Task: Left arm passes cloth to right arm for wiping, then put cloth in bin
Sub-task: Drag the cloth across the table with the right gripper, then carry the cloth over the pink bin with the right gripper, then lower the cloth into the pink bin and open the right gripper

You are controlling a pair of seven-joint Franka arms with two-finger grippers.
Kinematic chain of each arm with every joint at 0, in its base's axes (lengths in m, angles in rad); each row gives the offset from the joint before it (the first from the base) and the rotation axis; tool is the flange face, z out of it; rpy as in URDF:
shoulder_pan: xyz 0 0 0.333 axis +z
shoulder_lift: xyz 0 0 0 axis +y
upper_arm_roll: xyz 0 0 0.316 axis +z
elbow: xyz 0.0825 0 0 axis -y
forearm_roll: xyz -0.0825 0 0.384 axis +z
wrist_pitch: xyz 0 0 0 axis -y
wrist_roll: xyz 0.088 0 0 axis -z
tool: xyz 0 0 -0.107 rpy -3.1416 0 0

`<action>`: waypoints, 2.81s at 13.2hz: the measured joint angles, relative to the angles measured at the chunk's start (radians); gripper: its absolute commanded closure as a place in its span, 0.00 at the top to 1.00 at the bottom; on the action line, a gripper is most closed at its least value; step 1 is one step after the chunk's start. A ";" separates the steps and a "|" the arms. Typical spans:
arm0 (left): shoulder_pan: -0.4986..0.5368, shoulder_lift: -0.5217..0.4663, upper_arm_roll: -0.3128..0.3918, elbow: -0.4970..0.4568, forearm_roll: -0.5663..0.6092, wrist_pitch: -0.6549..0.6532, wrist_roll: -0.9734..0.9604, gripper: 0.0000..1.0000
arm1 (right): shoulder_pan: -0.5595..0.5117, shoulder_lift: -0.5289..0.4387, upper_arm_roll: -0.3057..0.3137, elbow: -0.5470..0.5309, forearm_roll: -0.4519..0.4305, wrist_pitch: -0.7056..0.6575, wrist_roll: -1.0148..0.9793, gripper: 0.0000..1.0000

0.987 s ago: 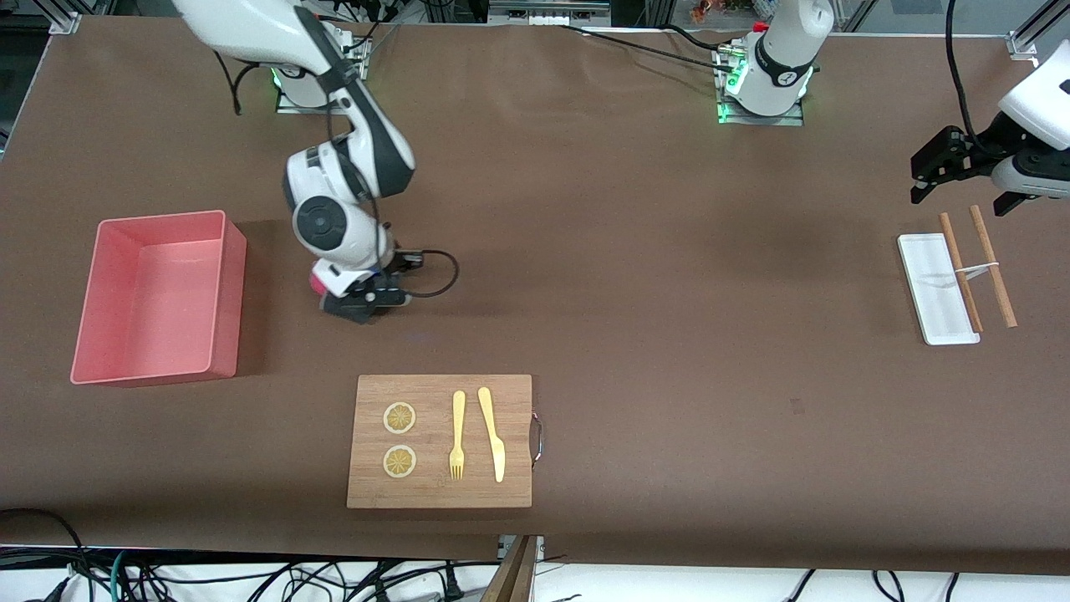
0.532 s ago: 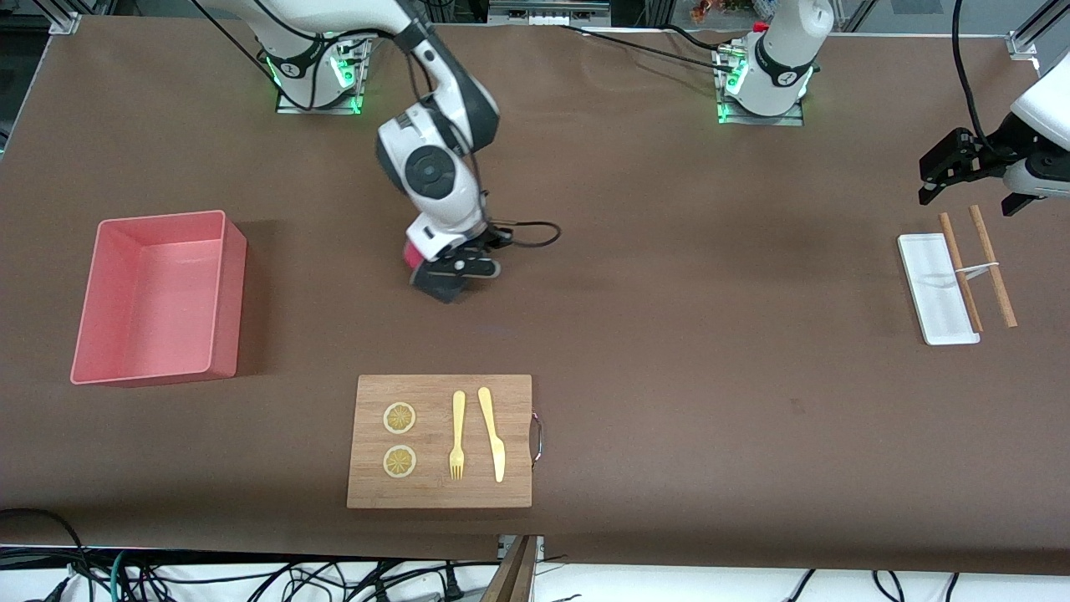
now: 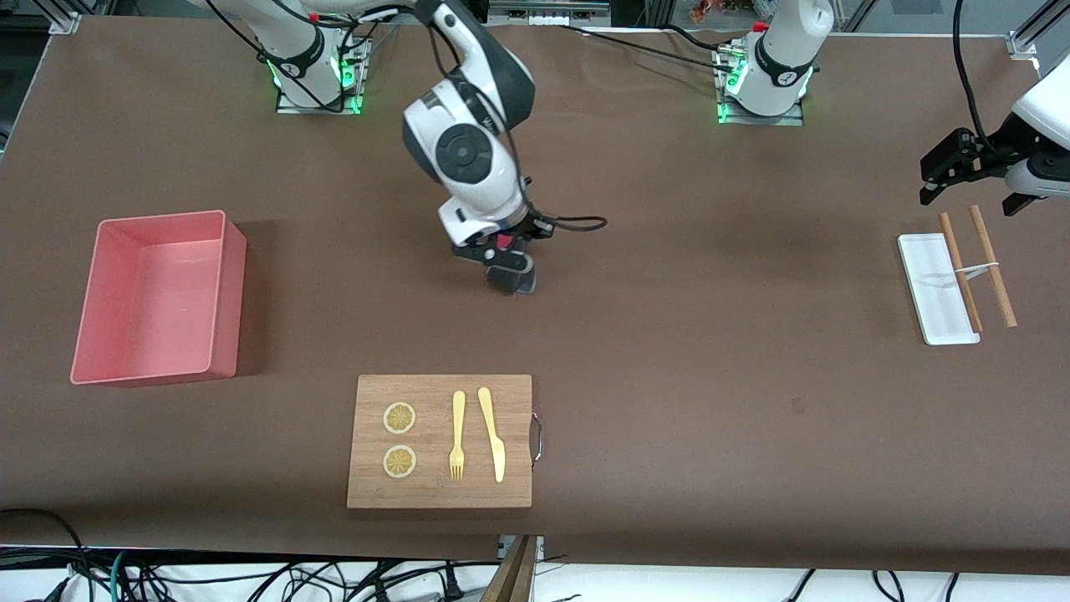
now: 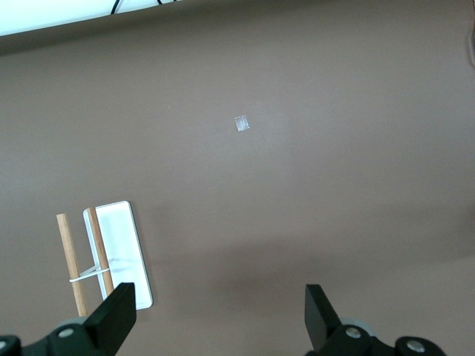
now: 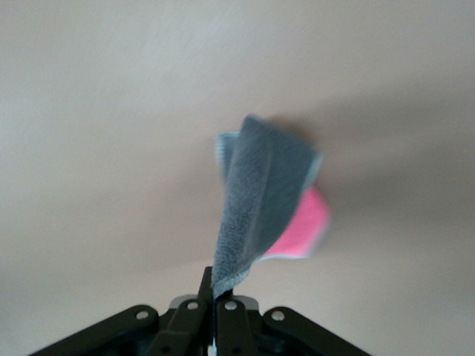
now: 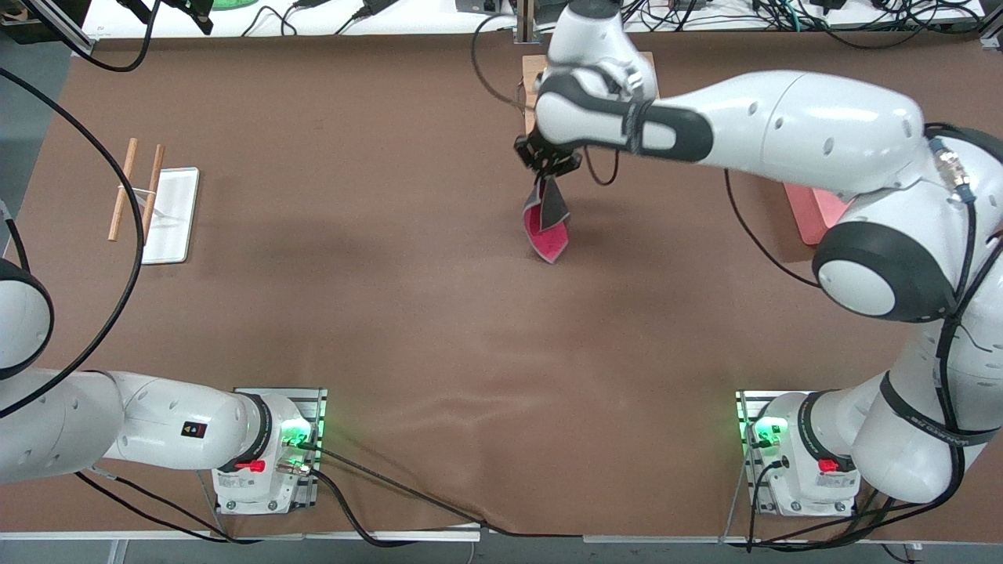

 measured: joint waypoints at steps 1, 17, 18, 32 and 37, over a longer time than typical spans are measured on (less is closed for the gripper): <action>0.002 0.000 0.001 0.000 0.000 -0.001 0.000 1.00 | -0.051 -0.007 -0.004 0.011 0.000 -0.053 -0.012 0.00; 0.027 0.014 0.002 -0.009 0.000 -0.023 0.000 1.00 | -0.570 -0.005 -0.252 -0.142 -0.049 -0.205 -1.102 0.00; 0.027 0.019 0.002 -0.009 0.000 -0.023 0.000 1.00 | -0.569 -0.012 -0.261 -0.094 -0.068 -0.268 -1.111 0.00; 0.029 0.030 0.001 -0.002 0.000 -0.019 0.000 1.00 | -0.569 -0.141 -0.504 0.194 -0.252 -0.686 -1.413 0.00; 0.029 0.030 0.001 -0.002 0.000 -0.019 0.000 1.00 | -0.559 -0.121 -0.504 0.183 -0.254 -0.667 -1.403 0.26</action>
